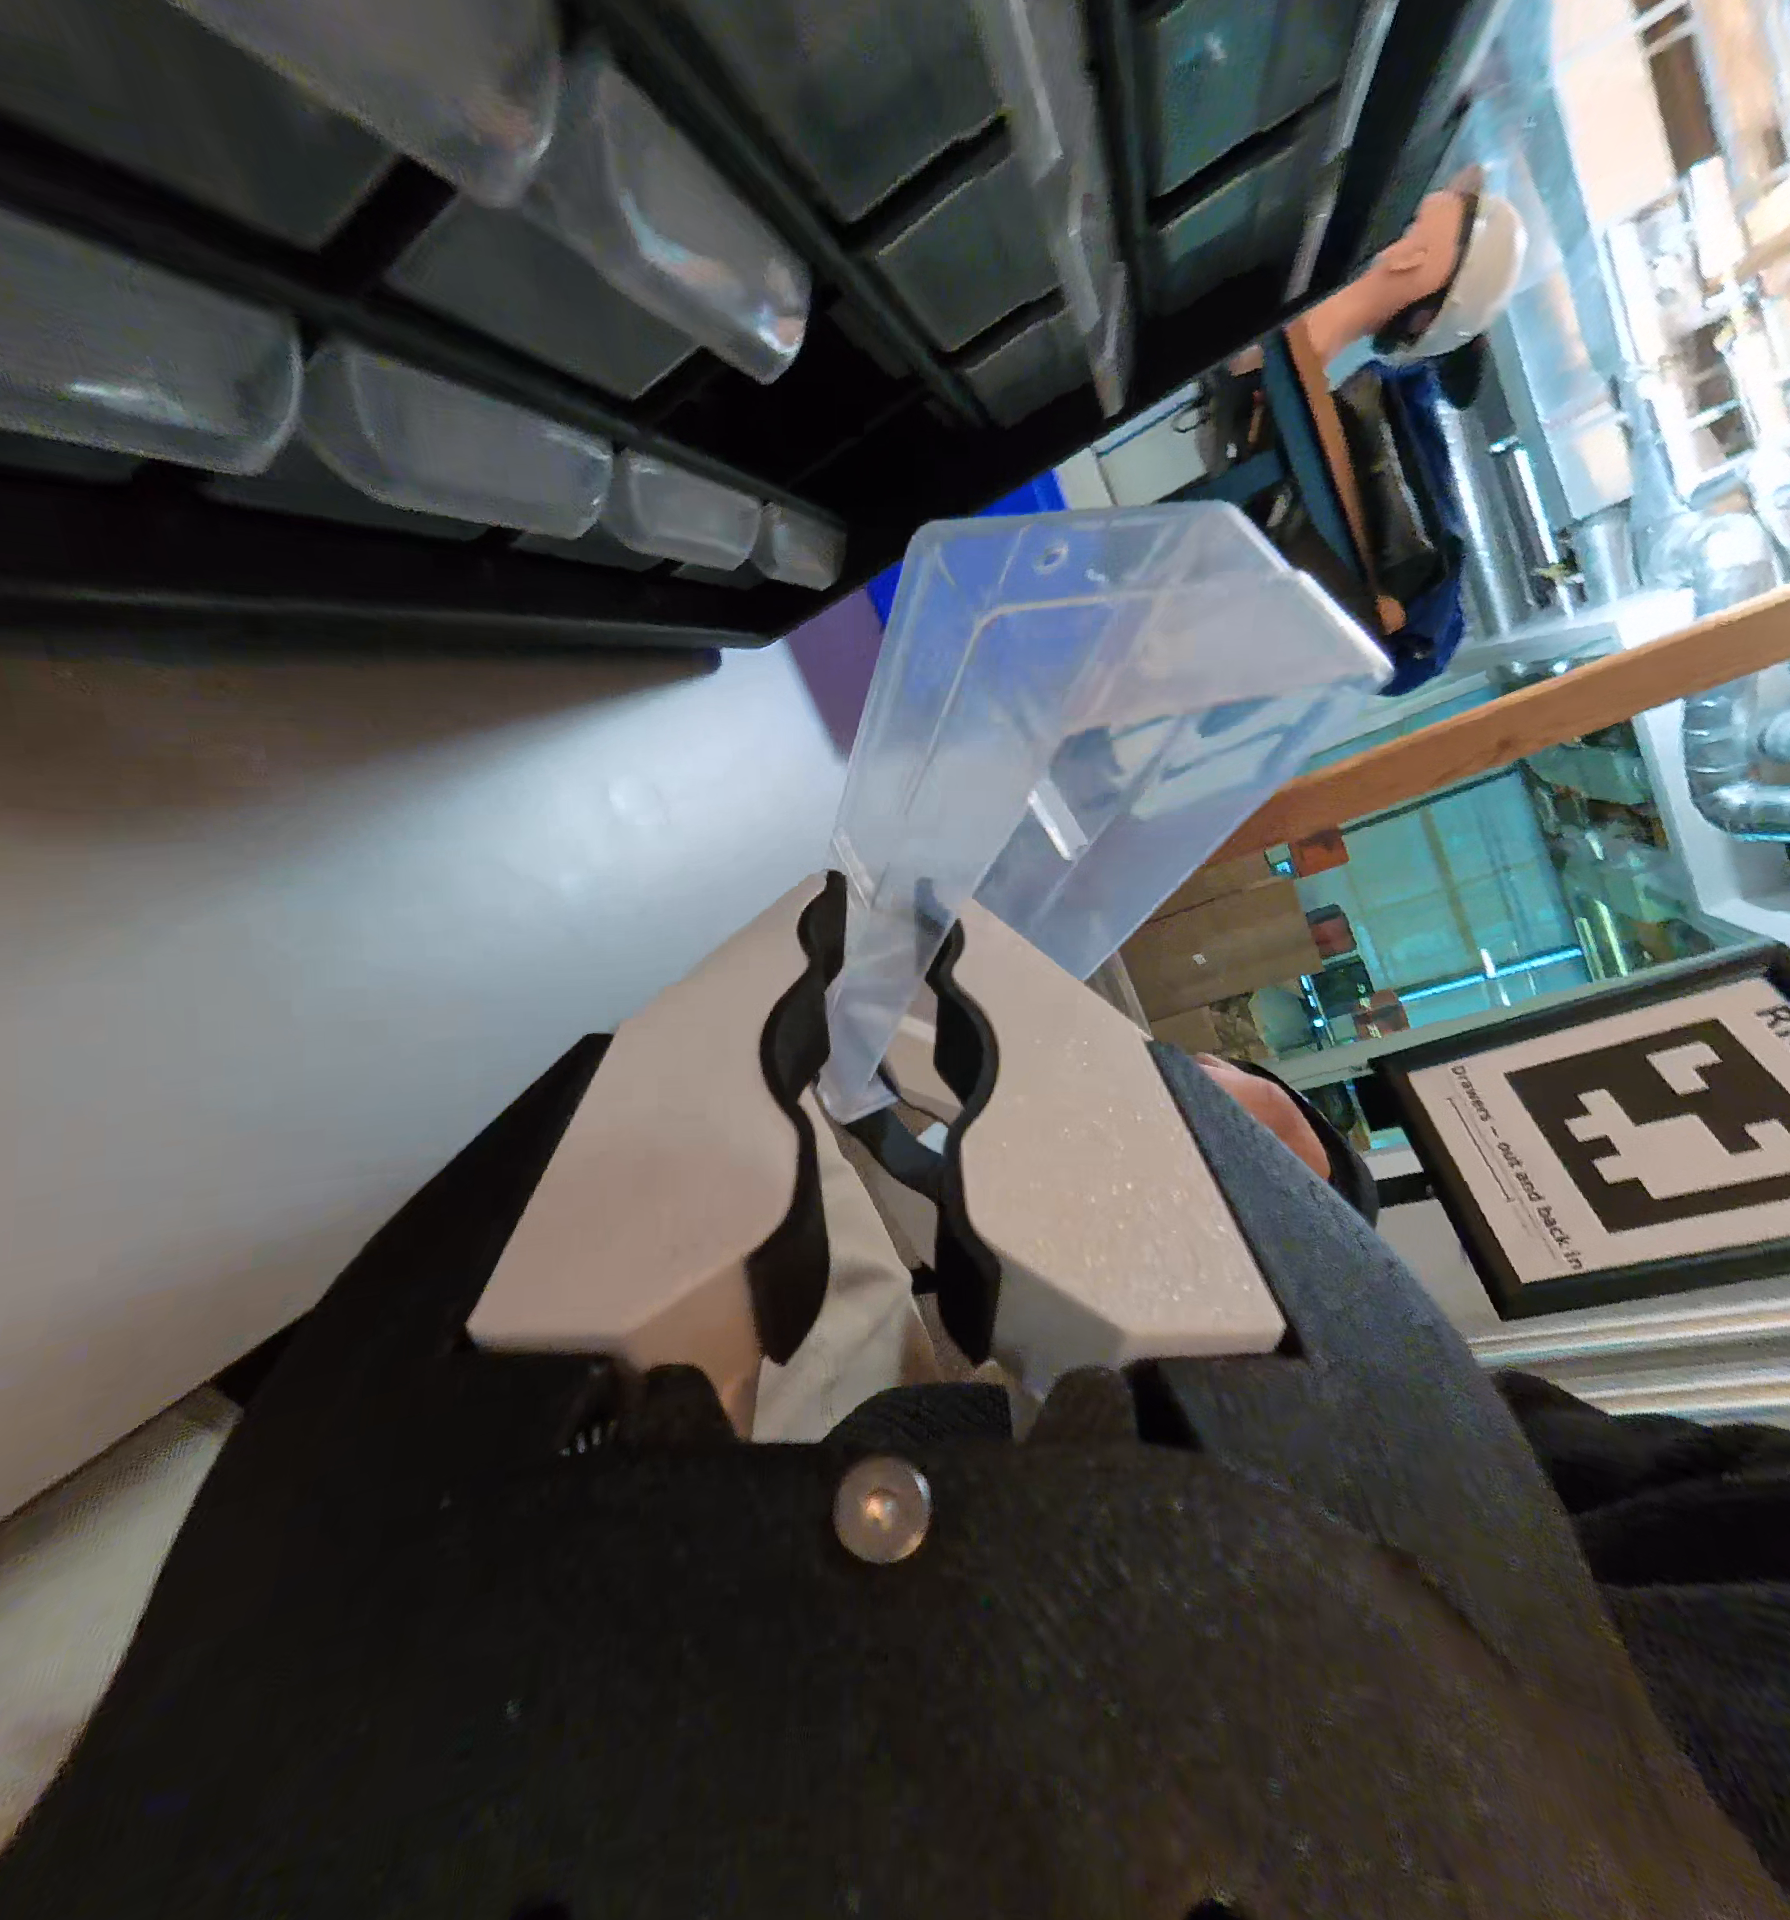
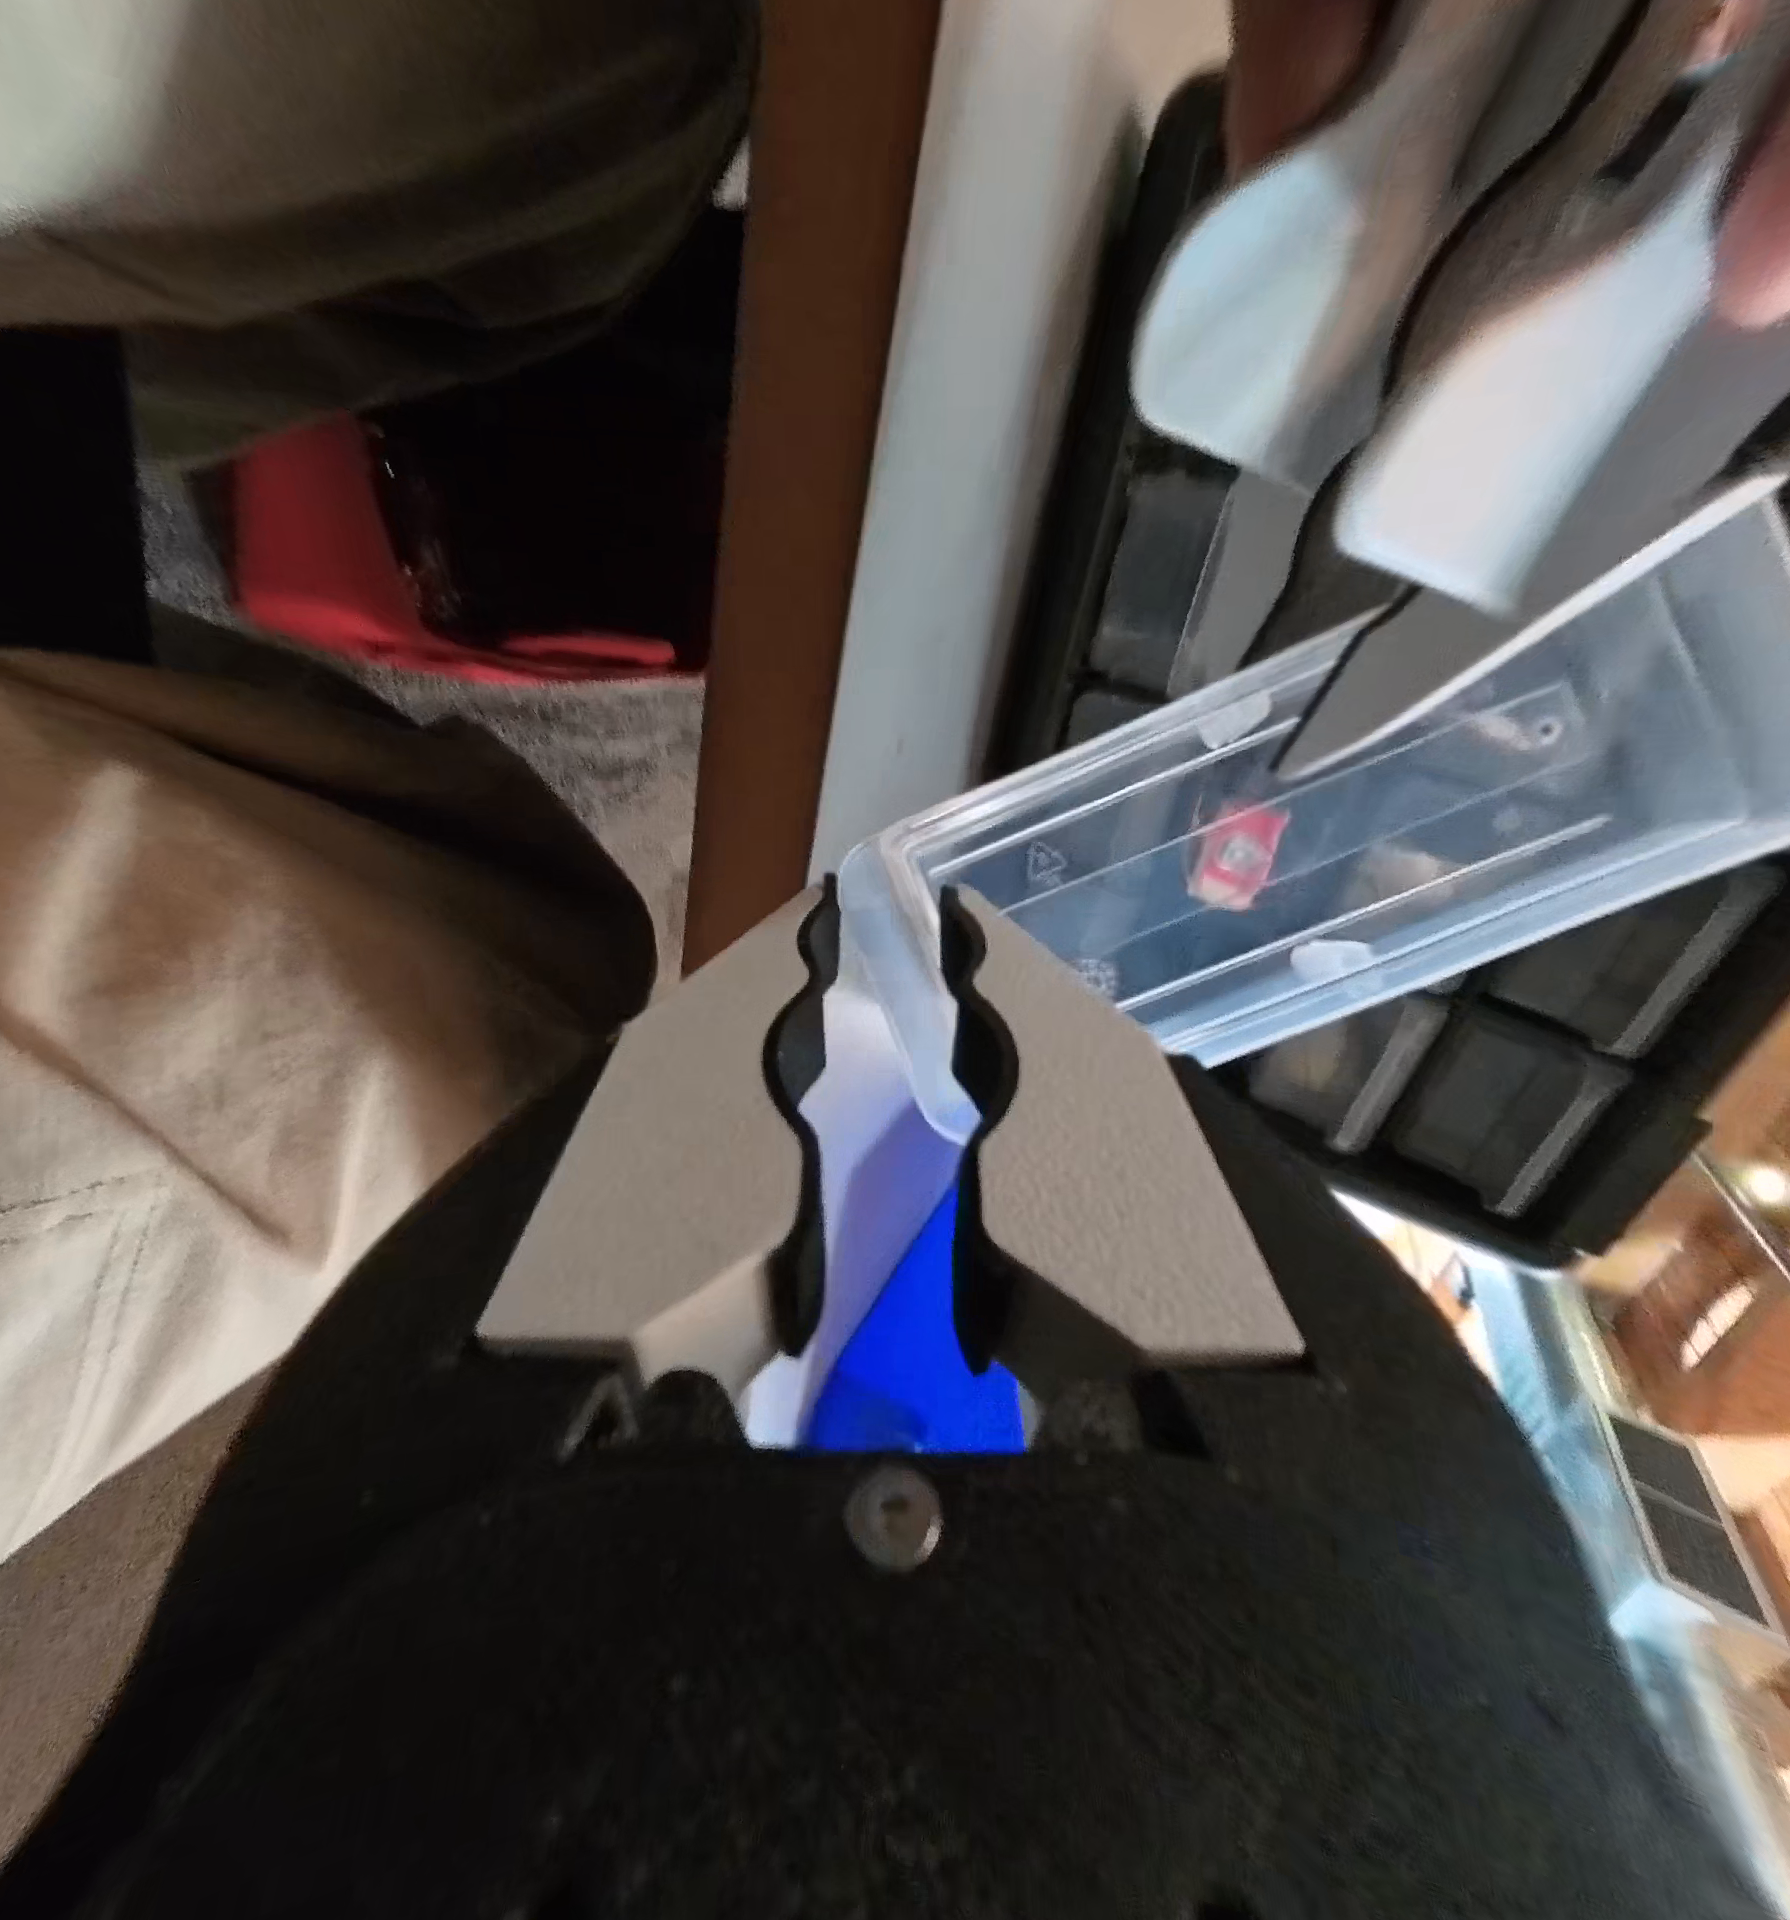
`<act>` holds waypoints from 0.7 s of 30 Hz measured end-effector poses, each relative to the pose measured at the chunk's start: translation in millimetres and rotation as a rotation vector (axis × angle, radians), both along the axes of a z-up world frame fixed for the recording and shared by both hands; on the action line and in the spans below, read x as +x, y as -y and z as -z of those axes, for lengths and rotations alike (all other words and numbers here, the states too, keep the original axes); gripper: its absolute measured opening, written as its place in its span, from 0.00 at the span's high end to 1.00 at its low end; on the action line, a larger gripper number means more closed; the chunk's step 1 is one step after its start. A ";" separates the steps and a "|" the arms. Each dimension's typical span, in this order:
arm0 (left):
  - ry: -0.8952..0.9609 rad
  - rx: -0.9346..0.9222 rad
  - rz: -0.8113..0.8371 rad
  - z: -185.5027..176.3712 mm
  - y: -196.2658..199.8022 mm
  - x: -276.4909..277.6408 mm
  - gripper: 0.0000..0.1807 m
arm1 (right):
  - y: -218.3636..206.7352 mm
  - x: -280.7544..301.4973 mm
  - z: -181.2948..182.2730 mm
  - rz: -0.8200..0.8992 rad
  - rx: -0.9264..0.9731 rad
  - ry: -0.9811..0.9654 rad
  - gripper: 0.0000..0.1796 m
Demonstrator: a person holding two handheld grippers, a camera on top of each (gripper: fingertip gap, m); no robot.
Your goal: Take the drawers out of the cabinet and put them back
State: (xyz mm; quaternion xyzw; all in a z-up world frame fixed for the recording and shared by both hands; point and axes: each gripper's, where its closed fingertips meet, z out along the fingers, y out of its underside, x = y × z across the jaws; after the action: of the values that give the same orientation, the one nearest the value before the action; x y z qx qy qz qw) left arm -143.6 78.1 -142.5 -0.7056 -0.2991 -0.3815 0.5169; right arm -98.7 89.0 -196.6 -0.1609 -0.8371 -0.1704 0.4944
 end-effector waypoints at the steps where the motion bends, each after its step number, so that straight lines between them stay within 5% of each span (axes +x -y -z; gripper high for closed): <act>1: 0.002 0.022 0.003 -3.1 0.2 0.1 0.92 | 5.4 0.4 -0.8 -0.036 -0.034 -0.002 0.90; 7: -0.012 0.144 0.048 -20.8 -1.3 8.2 0.74 | 42.1 9.3 -13.1 -0.201 -0.311 0.004 0.92; 13: -0.102 0.179 0.095 -28.8 1.0 11.3 0.62 | 41.3 16.8 -14.5 -0.179 -0.500 0.113 0.93; 21: -0.179 0.176 0.087 -22.7 21.8 -14.9 0.60 | 39.6 21.1 -34.2 -0.184 -0.821 0.237 0.93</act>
State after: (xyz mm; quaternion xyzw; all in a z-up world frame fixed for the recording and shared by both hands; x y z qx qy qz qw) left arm -158.5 56.3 -119.8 -0.7010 -0.1864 -0.3637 0.5844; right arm -77.7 49.4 -162.4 -0.2480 -0.8972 0.2039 0.3032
